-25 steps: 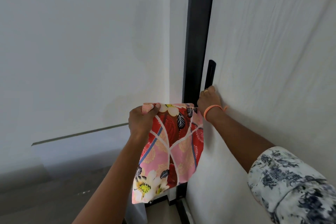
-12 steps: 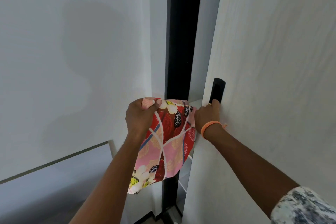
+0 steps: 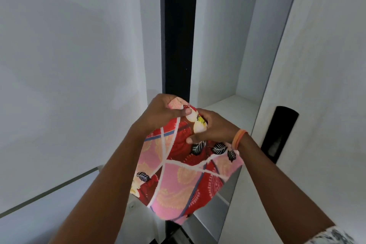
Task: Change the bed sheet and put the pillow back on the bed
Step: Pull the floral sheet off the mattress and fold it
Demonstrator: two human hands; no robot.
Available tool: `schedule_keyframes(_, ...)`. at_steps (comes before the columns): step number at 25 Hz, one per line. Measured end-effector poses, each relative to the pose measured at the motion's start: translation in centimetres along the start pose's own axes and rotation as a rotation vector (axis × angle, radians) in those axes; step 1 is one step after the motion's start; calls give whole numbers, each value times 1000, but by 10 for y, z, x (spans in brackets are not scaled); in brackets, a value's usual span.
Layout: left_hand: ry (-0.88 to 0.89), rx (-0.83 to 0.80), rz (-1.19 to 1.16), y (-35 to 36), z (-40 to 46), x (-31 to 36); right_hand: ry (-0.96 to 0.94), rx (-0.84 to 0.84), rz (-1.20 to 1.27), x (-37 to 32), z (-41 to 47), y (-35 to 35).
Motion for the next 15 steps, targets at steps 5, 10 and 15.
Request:
schedule_keyframes(5,244,227,328,23,78,20,-78,439,216,6,17,-80)
schedule_keyframes(10,256,-96,550,123,132,-7,344,1099,701,125,12,-196)
schedule_keyframes(15,39,-476,667,234,112,-96,742,1279,533,204,-26,-181)
Point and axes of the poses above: each hand's wrist, its own z-axis towards the middle knuckle, its own y-axis out of the palm, x = y × z, the point moved 6 cm from there along z, towards the middle knuckle, and after that the axes turned 11 degrees about y, right-handed, at the moved point
